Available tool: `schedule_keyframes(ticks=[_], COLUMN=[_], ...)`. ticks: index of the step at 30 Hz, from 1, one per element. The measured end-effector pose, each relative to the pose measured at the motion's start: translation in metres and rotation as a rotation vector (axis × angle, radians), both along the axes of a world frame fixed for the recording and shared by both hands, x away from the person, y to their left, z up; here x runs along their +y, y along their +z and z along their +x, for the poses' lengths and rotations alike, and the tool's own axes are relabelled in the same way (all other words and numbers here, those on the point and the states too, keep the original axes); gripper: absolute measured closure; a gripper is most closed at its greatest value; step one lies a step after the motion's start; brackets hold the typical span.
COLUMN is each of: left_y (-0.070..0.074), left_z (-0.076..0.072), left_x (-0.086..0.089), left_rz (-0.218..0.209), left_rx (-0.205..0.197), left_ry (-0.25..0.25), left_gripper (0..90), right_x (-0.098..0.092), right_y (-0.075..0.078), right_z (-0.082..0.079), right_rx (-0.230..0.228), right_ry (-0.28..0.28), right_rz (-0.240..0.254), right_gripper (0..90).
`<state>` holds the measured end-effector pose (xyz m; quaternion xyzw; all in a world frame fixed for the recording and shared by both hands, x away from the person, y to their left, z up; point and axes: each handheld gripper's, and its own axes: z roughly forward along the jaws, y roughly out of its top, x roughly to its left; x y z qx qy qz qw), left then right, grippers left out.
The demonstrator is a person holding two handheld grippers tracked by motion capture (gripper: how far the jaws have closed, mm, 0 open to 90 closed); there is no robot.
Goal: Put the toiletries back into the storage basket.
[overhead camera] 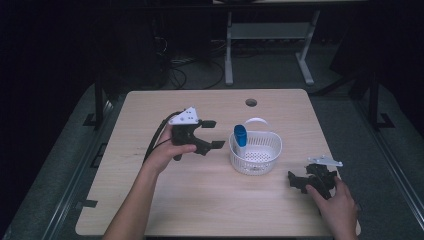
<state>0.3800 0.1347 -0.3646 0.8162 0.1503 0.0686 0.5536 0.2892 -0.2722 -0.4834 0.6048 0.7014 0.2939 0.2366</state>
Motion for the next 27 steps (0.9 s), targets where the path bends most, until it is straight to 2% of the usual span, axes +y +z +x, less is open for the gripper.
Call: schedule_keyframes(ticks=[8, 17, 27], left_y=[-0.004, -0.014, -0.026], left_z=[-0.009, -0.016, -0.026], left_x=[0.02, 0.04, 0.064], left_rz=[0.032, 0.088, 0.127], left_rx=[0.017, 0.045, 0.069], left_ry=[0.059, 0.131, 0.198], left_gripper=[19.2, 19.3, 20.0], right_x=[0.0, 0.0, 0.0], right_y=[0.0, 0.0, 0.0], right_z=[0.0, 0.0, 0.0], right_rx=[0.0, 0.0, 0.0], right_ry=[0.001, 0.001, 0.0], right_rz=[0.001, 0.001, 0.001], right_gripper=[0.5, 0.5, 0.4])
